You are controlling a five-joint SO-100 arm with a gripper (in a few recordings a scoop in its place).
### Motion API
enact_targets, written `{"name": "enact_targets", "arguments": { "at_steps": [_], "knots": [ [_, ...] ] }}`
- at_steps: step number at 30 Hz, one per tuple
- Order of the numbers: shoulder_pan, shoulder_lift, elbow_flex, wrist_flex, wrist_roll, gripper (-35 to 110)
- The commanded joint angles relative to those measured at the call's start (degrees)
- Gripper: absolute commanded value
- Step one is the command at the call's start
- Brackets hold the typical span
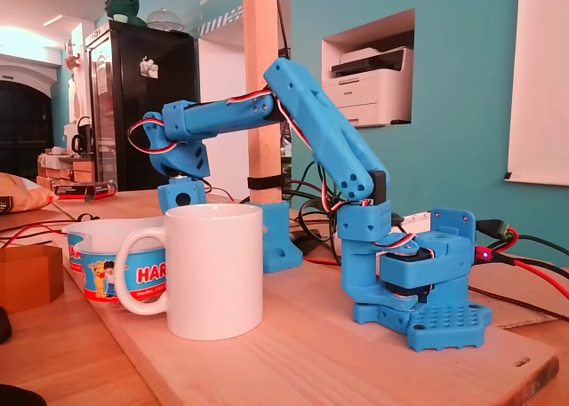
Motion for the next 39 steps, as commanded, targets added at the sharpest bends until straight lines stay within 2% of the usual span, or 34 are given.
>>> {"name": "enact_targets", "arguments": {
  "at_steps": [1,11,39],
  "knots": [
    [1.76,2.37,0.26,-0.18,-0.18,28],
    [1.85,2.37,-0.26,-0.18,-0.18,15],
    [5.45,-0.09,-3.87,-0.09,0.09,22]
  ]
}}
